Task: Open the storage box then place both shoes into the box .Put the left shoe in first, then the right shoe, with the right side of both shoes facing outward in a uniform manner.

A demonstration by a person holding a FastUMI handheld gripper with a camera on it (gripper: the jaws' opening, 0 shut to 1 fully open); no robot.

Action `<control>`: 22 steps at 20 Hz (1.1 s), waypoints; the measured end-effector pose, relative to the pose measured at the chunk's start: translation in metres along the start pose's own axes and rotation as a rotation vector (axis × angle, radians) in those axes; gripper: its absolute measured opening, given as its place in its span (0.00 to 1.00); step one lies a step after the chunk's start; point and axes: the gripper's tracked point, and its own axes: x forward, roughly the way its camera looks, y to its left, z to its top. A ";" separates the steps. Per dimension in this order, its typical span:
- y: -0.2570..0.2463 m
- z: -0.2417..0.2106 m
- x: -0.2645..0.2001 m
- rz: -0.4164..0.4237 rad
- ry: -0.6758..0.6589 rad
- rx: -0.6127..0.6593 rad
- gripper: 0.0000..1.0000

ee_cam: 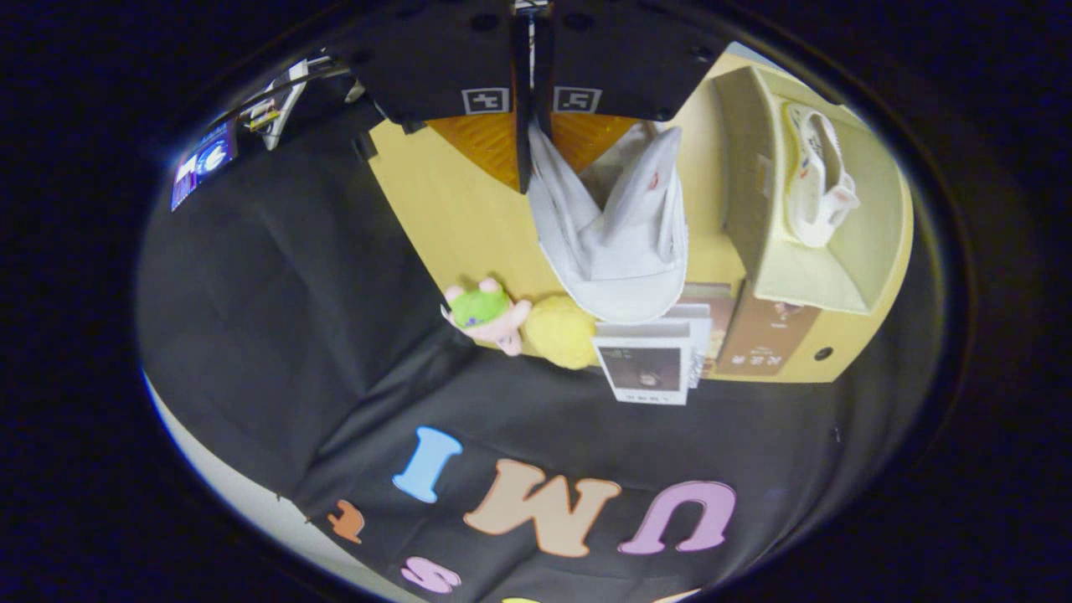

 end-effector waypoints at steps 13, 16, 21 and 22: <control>0.210 -0.008 -0.010 0.294 0.123 0.105 0.05; 0.201 -0.034 0.015 0.253 0.180 0.092 0.05; 0.201 -0.058 0.035 0.306 0.246 0.211 0.05; 0.198 -0.057 0.036 0.300 0.247 0.207 0.05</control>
